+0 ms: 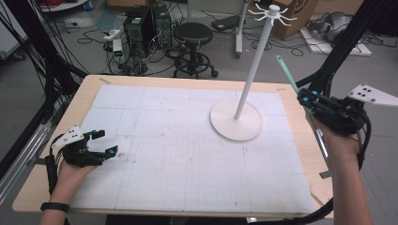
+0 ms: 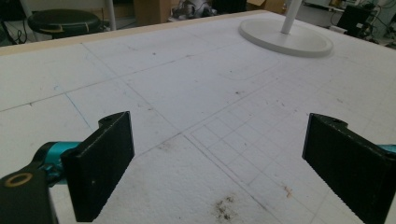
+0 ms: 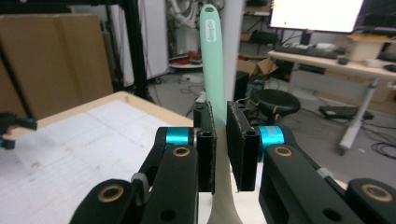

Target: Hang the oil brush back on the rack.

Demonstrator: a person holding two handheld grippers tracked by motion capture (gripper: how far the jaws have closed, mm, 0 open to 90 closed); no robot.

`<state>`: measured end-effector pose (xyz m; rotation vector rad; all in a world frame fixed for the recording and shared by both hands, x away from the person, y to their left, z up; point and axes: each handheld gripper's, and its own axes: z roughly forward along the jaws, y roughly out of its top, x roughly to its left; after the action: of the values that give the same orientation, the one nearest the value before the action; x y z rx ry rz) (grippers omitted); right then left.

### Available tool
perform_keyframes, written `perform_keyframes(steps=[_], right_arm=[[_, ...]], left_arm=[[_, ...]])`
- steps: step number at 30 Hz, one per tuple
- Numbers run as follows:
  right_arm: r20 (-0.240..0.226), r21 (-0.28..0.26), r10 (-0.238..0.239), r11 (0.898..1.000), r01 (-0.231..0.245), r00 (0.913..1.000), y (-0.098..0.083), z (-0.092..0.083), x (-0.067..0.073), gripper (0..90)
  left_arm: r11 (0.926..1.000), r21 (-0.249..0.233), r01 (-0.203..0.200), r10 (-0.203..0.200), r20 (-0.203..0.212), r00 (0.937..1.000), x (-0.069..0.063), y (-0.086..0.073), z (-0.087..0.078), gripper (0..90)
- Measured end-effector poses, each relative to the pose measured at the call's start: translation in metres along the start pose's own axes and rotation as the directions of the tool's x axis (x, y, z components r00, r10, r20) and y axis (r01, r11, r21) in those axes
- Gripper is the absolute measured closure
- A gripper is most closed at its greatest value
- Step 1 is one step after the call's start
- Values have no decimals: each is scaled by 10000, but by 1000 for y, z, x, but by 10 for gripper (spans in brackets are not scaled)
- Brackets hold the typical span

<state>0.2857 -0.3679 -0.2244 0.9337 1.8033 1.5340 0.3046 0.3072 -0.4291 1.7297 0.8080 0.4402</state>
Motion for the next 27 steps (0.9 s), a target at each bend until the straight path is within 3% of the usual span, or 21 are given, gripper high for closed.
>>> perform_keyframes(steps=[6,12,27], right_arm=[[402,-411,4,9992,12,9992,21,-18,-9,827],[539,-555,-145,9983,175,9984,33,-22,-9,826],[585,-610,-141,9980,177,9982,51,6,-7,826]], left_arm=[[10000,32,7,-7,33,10000,0,0,1,96],[10000,54,22,-23,38,10000,0,0,0,96],[9999,156,-53,52,61,10000,0,-1,0,96]])
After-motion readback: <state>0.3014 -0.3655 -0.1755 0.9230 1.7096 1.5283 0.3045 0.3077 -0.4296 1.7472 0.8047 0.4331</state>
